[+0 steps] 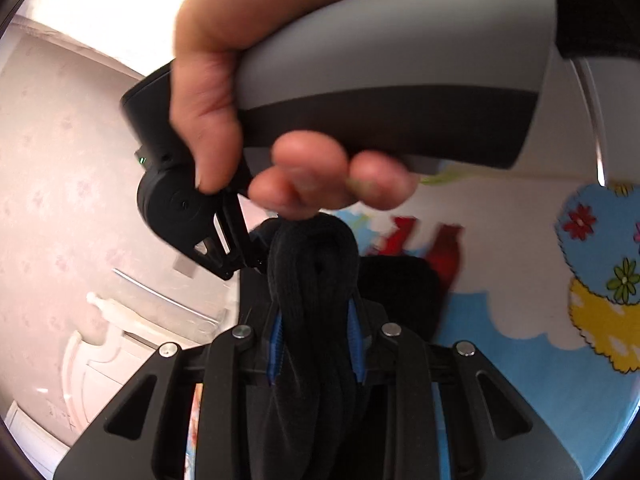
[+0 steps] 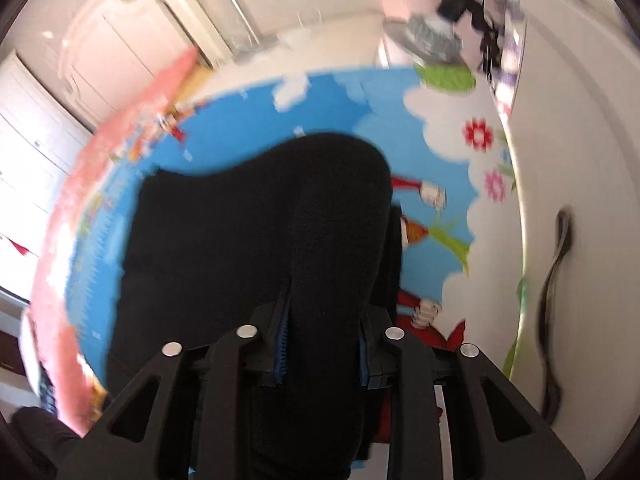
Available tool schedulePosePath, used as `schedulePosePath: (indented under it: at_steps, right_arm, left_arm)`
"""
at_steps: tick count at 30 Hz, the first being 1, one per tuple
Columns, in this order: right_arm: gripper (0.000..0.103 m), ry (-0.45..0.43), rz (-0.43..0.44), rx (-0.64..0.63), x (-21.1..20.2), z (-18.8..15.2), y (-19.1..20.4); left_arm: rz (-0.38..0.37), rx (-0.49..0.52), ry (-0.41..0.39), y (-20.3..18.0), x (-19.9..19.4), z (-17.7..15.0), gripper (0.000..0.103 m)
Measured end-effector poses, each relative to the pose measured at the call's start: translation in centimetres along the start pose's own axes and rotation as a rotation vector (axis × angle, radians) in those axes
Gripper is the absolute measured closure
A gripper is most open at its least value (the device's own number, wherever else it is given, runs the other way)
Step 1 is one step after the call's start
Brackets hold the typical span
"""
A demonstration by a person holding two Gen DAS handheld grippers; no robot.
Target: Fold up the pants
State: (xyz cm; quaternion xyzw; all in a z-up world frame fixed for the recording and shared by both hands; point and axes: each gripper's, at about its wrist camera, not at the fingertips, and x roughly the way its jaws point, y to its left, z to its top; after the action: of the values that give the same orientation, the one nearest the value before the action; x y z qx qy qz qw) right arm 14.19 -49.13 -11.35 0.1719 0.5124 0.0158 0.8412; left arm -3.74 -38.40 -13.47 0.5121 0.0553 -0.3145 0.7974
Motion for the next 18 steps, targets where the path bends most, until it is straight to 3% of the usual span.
schedulePosePath:
  at_steps: [2, 6, 8, 10, 13, 15, 18]
  right_arm:
    - [0.075, -0.031, 0.053, 0.049, 0.1, -0.7, -0.8]
    - [0.078, -0.112, 0.146, 0.072, -2.7, -0.7, -0.4]
    - [0.077, -0.115, 0.137, 0.07, -3.0, -0.4, -0.3]
    - [0.076, -0.066, 0.07, 0.071, -1.4, -0.8, -0.5]
    - [0.072, -0.056, 0.024, 0.085, 0.2, -2.0, -1.3]
    - [0.065, -0.083, 0.029, 0.111, -0.1, -2.7, -2.0]
    - [0.053, -0.123, -0.041, 0.087, -1.1, -3.5, -1.2]
  left_arm:
    - [-0.024, -0.003, 0.01, -0.9, -0.1, -0.7, 0.077]
    - [0.04, -0.012, -0.014, 0.7, -1.6, -0.4, 0.078]
    - [0.083, 0.001, -0.022, 1.6, -2.4, -0.4, 0.078]
    - [0.074, 0.044, -0.005, 1.1, -2.4, -0.6, 0.076]
    - [-0.036, 0.015, 0.009, 0.2, -1.8, -1.2, 0.069]
    - [-0.14, -0.029, -0.047, 0.8, -3.4, -2.0, 0.062]
    - [-0.267, -0.25, -0.105, 5.5, -6.5, -4.2, 0.059]
